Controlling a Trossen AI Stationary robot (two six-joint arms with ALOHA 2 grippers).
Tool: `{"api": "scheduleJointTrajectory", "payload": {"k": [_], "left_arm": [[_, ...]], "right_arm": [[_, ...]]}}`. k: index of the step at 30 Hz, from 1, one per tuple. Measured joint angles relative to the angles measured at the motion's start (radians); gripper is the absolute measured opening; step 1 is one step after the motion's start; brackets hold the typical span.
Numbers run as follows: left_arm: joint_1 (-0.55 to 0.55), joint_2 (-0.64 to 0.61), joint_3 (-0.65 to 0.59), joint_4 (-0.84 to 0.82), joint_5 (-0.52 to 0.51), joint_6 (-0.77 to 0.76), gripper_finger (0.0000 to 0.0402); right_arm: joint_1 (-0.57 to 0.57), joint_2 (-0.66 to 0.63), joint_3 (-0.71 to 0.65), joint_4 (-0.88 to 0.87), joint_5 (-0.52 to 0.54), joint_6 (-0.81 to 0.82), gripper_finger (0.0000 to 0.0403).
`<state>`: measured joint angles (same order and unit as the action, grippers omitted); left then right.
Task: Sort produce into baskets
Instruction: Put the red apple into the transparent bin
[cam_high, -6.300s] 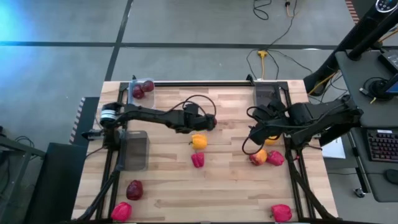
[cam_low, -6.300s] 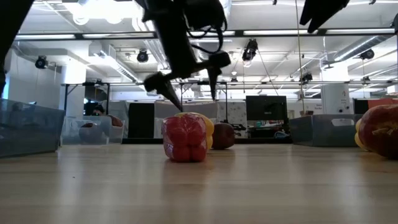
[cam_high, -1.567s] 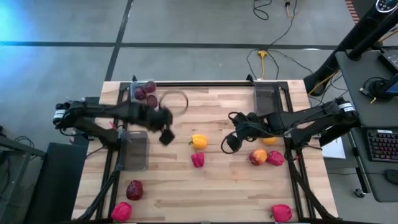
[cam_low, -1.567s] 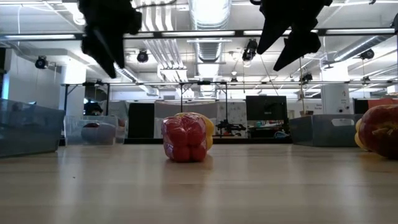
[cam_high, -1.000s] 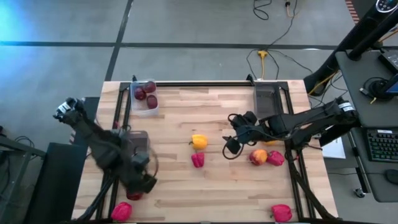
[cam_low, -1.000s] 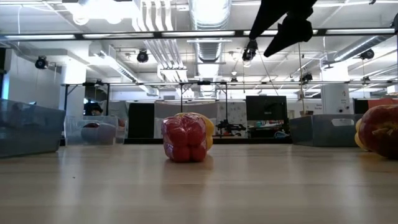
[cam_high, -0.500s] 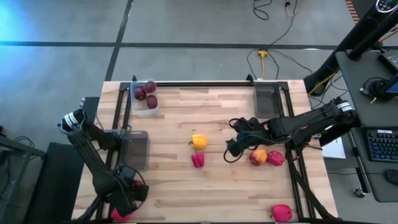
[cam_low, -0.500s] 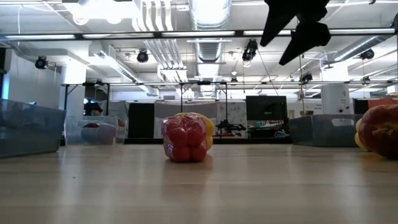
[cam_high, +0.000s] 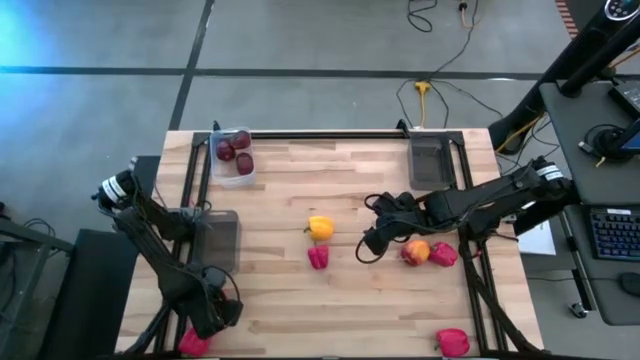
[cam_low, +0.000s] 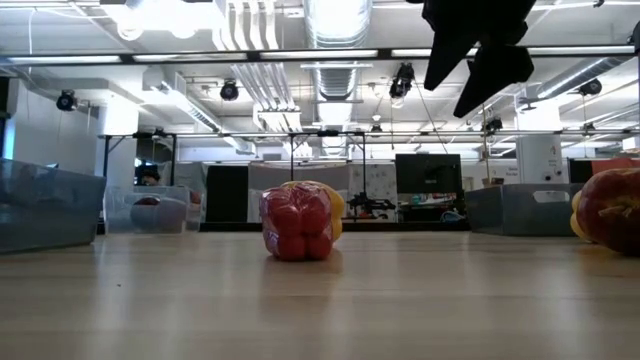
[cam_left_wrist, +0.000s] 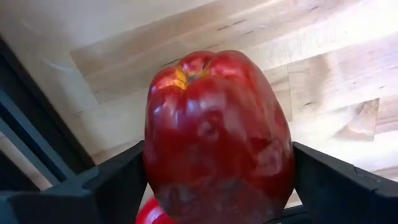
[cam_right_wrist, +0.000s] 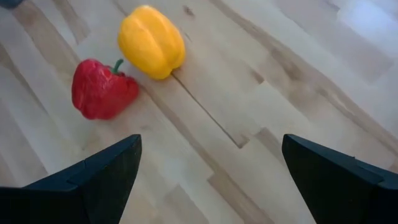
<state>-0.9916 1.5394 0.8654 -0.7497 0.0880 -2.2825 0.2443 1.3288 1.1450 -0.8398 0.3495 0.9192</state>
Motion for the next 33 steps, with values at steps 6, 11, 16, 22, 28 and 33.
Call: {"api": "scheduleJointTrajectory", "payload": {"k": [6,11,16,22,28,33], "left_arm": [[0.000,-0.002,0.054,-0.097,-0.071,0.099,0.0306],[0.001,-0.024,0.258,-0.340,-0.239,0.258,0.0301],[0.038,-0.029,0.482,-0.734,-0.448,0.432,0.0301],[0.341,-0.183,0.439,-0.763,-0.653,0.745,0.0301],[0.810,-0.351,0.285,-0.718,-0.744,1.099,0.0301],[1.219,-0.431,0.123,-0.512,-0.752,1.449,0.0301]], "right_arm": [[0.000,0.018,0.000,0.000,-0.018,-0.002,0.0379],[0.000,0.010,0.015,-0.004,-0.021,0.005,0.0379],[0.000,0.011,0.067,-0.004,-0.019,-0.013,0.0379],[0.006,0.011,0.117,-0.017,-0.009,0.032,0.0379],[0.058,0.010,0.140,-0.057,-0.009,0.078,0.0379],[0.133,0.019,0.138,-0.046,0.035,0.233,0.0379]]}}
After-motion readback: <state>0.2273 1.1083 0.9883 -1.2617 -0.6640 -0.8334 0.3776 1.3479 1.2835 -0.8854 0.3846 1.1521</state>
